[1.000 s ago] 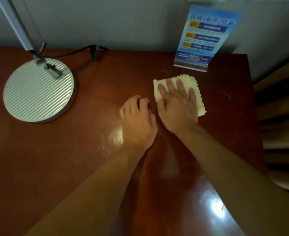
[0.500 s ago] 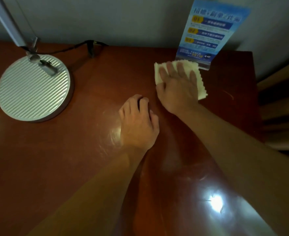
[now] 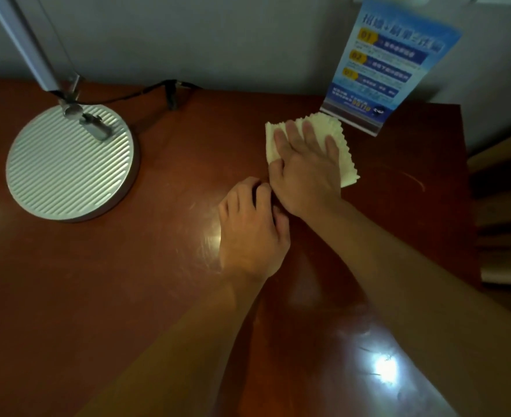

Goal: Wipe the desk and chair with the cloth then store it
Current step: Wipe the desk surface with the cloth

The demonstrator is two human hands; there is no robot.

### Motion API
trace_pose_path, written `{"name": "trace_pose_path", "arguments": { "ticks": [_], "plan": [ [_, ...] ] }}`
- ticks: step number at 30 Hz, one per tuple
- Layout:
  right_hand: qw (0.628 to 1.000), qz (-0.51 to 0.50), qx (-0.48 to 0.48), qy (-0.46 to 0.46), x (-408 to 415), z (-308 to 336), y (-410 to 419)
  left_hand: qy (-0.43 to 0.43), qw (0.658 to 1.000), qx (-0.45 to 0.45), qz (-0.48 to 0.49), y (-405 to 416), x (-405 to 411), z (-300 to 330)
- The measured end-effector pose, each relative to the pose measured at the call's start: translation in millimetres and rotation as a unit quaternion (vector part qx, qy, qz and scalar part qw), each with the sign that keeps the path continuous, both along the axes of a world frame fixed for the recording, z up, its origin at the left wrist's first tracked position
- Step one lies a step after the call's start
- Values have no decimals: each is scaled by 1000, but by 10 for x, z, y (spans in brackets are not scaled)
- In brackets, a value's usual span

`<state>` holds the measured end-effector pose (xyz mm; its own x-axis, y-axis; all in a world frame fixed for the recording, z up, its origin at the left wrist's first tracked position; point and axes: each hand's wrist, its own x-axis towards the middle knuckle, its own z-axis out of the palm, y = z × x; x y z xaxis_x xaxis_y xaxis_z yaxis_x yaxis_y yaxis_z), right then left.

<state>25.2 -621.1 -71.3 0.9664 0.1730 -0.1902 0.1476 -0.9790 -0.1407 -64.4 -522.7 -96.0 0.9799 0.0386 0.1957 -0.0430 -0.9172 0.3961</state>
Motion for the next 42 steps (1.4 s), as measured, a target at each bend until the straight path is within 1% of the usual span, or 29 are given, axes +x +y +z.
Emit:
{"name": "trace_pose_path", "arguments": {
  "ticks": [3,6,8,11,14,17,20,23,25,30,33,35,38,40,42],
  "plan": [
    [1000,4,21,-6,-98,-19,-33,-3,1000,-3,-6,-3,-11,6],
    [1000,15,13,-13,-462,-45,-344,-6,1000,-4,-7,-4,-4,2],
    [1000,-16,10,-10,-563,-61,-632,-7,1000,-2,-5,-7,-3,2],
    [999,-39,3,-17,-430,-65,-902,-9,1000,6,-5,2,-3,4],
    [997,-78,7,-19,-240,-54,-902,-14,1000,15,-4,4,-4,3],
    [993,-117,18,-24,-418,-93,-767,-17,1000,15,-9,-3,-10,-2],
    [994,-107,23,-32,-876,-95,-726,-23,999,17,-17,1,-8,-13],
    [997,-81,12,-9,-1095,-59,-863,-32,999,19,-25,4,-14,-8],
    [997,-83,-3,-4,-1015,-65,-994,-37,998,32,-35,-4,-23,-3],
    [988,-149,-26,-15,-425,-82,-1429,-48,996,28,-71,-19,-55,7],
    [985,-173,-12,-17,-493,-98,-1290,-54,994,20,-95,-22,-62,9],
    [987,-156,14,-26,-834,-98,-986,-43,994,11,-98,-22,-56,14],
    [997,-66,31,-7,-1373,-58,-626,-32,996,1,-82,-16,-48,22],
    [1000,-15,23,15,-1453,-45,-692,-33,996,-5,-78,-19,-47,21],
    [1000,10,20,17,-1303,-40,-889,-28,997,-11,-76,-11,-52,25]
  ]
}}
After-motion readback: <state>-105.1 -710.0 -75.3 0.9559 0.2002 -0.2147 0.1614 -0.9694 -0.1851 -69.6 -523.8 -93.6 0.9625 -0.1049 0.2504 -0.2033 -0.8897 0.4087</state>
